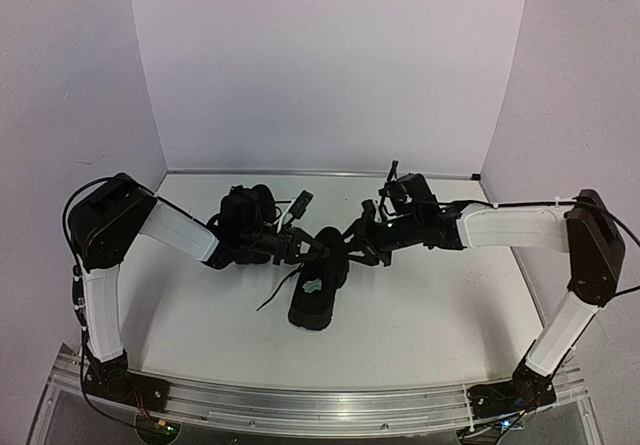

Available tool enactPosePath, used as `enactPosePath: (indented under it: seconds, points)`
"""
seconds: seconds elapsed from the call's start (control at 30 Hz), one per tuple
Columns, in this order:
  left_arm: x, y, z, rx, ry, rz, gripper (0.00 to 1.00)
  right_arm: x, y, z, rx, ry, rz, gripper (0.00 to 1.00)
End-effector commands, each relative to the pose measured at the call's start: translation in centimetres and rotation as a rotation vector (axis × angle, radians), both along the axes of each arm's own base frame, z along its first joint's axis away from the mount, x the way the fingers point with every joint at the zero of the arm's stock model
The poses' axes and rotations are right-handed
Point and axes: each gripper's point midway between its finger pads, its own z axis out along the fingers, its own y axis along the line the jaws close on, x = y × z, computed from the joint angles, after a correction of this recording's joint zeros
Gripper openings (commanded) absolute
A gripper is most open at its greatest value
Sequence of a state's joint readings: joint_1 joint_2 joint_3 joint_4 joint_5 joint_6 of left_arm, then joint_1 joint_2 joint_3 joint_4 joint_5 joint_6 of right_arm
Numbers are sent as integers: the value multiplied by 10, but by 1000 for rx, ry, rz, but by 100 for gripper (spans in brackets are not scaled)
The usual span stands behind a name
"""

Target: Tie the shoes

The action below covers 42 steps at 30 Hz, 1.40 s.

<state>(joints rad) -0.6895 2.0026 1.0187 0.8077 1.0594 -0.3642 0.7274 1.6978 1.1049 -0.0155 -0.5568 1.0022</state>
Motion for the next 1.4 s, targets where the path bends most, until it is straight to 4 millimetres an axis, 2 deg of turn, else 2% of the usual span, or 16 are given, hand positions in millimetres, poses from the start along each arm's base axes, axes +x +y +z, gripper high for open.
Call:
enactPosePath:
  seconds: [0.0,0.13,0.23,0.37,0.4,0.5,0.63,0.67,0.97,1.37]
  points:
    - [-1,4,1,-9,-2,-34,0,-7,-16,30,-34,-208,76,35]
    - [-2,4,3,-11,-1,-49,0,-6,-23,26,-121,-319,132,38]
    - [-3,3,3,-10,3,-60,0,-5,-19,35,-193,-468,207,52]
    - [-3,3,3,-10,8,-71,0,-9,-16,50,-261,-647,286,65]
    - [-3,3,2,-10,9,-72,0,-9,-16,51,-272,-676,301,65]
    - [-3,2,2,-12,13,-80,0,-9,-16,50,-302,-742,332,59]
    - [-3,0,1,-15,19,-90,0,-7,-10,38,-345,-794,394,31]
    - [-2,0,2,-16,19,-92,0,-7,-8,36,-357,-808,407,30]
    - [-4,0,4,-23,27,-108,0,-11,7,25,-404,-901,526,30]
    - [-6,0,5,-26,31,-122,0,-17,16,5,-416,-901,619,31]
